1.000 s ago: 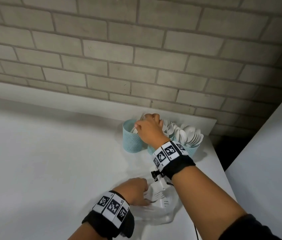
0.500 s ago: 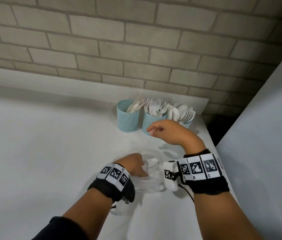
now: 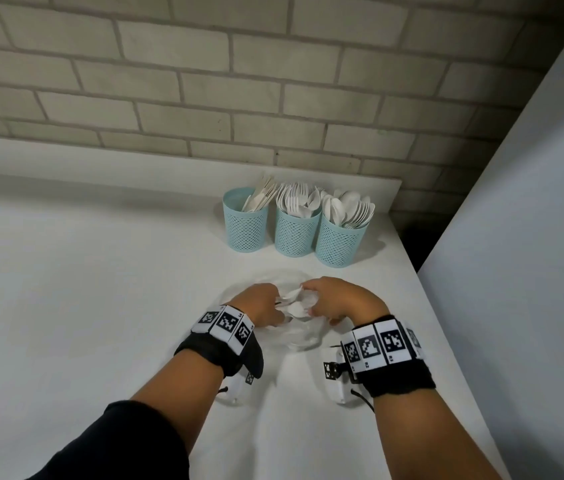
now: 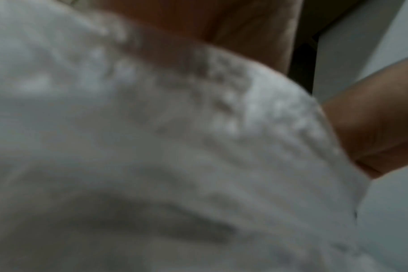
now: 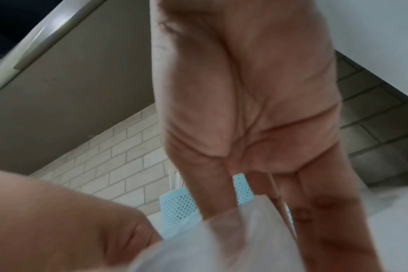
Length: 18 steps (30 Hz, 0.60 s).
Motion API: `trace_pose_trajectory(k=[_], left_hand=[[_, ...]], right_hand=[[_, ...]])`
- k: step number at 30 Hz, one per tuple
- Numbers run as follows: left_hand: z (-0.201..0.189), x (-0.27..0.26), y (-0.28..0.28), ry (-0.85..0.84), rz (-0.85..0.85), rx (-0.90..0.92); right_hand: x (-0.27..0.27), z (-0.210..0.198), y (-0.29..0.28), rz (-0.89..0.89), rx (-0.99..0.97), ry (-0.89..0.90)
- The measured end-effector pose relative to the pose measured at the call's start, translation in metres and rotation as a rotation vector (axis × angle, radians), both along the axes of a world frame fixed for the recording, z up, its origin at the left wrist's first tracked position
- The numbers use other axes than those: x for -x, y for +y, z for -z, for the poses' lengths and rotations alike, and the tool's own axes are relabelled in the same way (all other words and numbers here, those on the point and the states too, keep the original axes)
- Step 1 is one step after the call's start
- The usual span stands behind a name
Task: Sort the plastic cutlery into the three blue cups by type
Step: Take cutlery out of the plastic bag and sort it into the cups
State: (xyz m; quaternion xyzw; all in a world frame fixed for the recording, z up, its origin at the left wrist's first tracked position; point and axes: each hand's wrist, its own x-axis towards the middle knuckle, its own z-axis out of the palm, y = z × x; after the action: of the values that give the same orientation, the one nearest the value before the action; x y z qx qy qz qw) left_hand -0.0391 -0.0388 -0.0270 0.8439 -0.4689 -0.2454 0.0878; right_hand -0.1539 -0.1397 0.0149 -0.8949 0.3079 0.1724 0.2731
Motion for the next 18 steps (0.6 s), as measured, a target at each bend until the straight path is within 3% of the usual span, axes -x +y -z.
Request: trace_pose_trajectory(k=[6, 18], left_hand=[[0.002, -0.015, -0.004, -0.081, -0.082, 0.104], [-0.018, -0.035, -0.001, 0.081, -0.109, 0.336]], right_hand=[[-0.002, 0.006, 0.001, 0.036, 0.063, -0.025], [-0.003, 0.007, -0.004, 0.167, -0.105, -0.229]])
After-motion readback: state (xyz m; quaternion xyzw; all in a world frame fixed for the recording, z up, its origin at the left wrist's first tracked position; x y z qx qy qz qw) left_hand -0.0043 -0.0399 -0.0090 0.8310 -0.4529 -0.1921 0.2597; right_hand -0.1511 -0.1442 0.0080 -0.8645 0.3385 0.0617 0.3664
